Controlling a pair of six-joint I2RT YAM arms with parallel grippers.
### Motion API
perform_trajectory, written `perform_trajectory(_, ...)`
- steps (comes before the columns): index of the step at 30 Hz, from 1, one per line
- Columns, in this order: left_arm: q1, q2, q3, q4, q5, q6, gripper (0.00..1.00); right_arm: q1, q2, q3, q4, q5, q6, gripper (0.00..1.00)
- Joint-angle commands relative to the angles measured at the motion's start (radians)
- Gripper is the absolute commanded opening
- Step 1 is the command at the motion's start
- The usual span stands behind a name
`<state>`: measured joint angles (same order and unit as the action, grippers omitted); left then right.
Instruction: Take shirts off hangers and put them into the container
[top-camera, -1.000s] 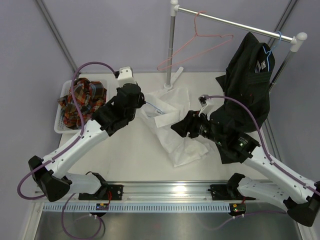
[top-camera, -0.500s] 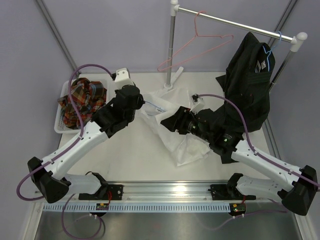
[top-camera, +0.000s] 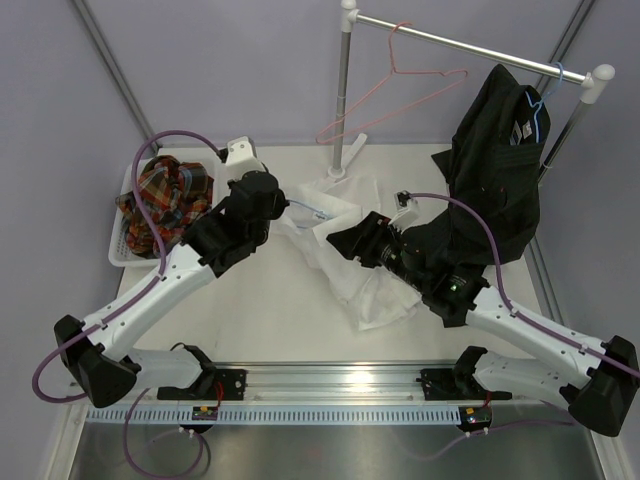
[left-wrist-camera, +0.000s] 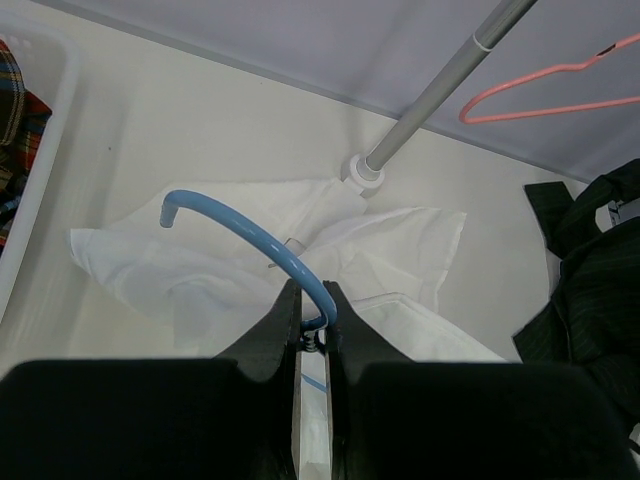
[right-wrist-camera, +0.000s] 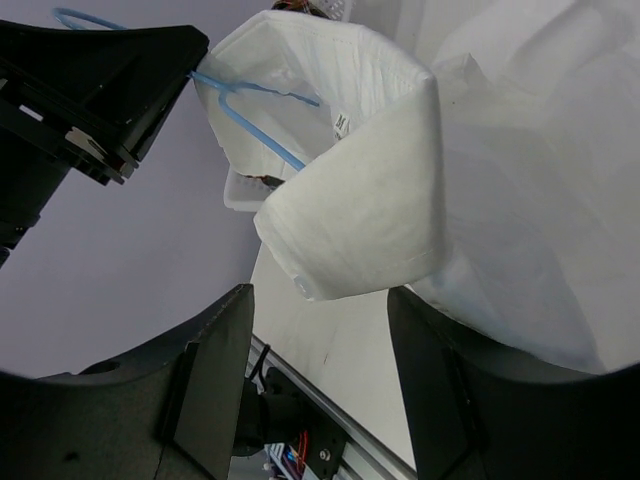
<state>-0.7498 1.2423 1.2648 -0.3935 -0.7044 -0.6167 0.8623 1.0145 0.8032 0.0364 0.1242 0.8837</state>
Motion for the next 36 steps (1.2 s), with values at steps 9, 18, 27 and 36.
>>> perform_trajectory(9, -0.005, -0.053, -0.024, 0.105, -0.037, -0.052, 0.0, 0.009, 0.055, 0.013, 0.112, 0.103, 0.015, 0.35)
perform_trajectory(18, 0.013, -0.076, -0.042, 0.111, -0.063, -0.044, 0.0, 0.009, -0.094, -0.067, -0.027, 0.202, 0.014, 0.0)
perform_trajectory(27, 0.058, -0.098, -0.044, 0.11, -0.038, -0.046, 0.0, 0.006, -0.327, -0.188, -0.217, 0.304, 0.021, 0.0)
perform_trajectory(36, 0.102, -0.139, -0.068, 0.108, -0.003, -0.034, 0.0, 0.006, -0.433, -0.22, -0.346, 0.356, 0.014, 0.0)
